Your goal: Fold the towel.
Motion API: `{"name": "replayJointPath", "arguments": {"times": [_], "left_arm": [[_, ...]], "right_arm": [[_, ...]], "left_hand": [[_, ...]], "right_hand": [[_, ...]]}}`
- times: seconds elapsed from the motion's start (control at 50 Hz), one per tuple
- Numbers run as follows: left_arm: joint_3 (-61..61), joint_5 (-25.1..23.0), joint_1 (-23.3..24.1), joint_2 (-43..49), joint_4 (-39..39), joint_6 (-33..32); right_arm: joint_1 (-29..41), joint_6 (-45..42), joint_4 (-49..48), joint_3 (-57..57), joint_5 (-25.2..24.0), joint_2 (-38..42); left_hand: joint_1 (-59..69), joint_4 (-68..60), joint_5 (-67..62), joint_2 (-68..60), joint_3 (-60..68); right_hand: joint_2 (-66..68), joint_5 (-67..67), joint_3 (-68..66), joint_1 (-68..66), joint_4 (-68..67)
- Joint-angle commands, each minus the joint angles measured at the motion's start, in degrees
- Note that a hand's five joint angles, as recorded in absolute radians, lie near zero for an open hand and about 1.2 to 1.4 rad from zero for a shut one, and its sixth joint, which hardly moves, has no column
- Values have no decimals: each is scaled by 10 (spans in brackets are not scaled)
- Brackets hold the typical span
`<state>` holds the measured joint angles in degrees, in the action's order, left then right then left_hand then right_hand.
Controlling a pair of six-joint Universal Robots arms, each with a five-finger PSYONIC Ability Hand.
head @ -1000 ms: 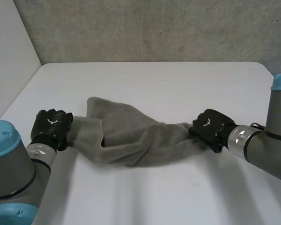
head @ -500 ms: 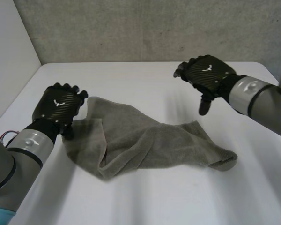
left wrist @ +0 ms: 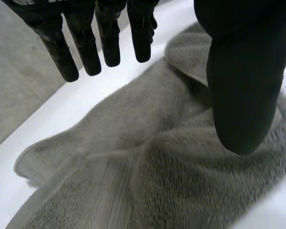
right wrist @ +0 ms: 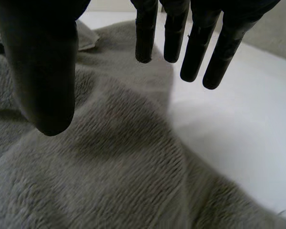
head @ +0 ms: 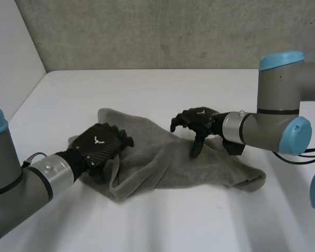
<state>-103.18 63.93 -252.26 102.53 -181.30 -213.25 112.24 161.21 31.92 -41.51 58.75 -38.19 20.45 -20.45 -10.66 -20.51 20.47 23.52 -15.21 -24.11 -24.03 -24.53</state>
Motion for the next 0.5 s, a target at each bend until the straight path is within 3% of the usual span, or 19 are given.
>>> {"name": "replayJointPath", "arguments": {"times": [0.02, 0.32, 0.36, 0.38, 0.42, 0.44, 0.5], "left_arm": [[-3, 8, -7, 42, 21, -110], [3, 8, -3, 88, 18, -137], [9, 8, 0, 94, 5, -135], [9, 8, 0, 94, 5, -135], [17, 8, 2, 99, -3, -134], [17, 8, 2, 99, -3, -134], [29, 8, 3, 101, -5, -134]], "right_arm": [[0, -4, 14, 0, 0, 20], [2, -27, 10, -5, 8, 22], [2, -34, 10, -7, 9, 22], [4, -41, 10, -9, 9, 22], [6, -46, 10, -9, 10, 22], [6, -50, 10, -12, 14, 22], [7, -64, 8, -16, 21, 22]], "left_hand": [[36, -36, -33, -35, 35], [96, -96, -94, -96, 96], [228, -228, -226, -228, 228], [229, -229, -227, -228, 229], [396, -396, -394, -396, 396], [397, -397, -395, -397, 397], [563, -563, -561, -562, 563]], "right_hand": [[77, -60, -71, -72, -67], [252, -235, -246, -247, -242], [305, -288, -299, -300, -295], [350, -333, -344, -344, -340], [385, -368, -379, -380, -375], [460, -443, -454, -455, -450], [565, -548, -559, -559, -554]]}}
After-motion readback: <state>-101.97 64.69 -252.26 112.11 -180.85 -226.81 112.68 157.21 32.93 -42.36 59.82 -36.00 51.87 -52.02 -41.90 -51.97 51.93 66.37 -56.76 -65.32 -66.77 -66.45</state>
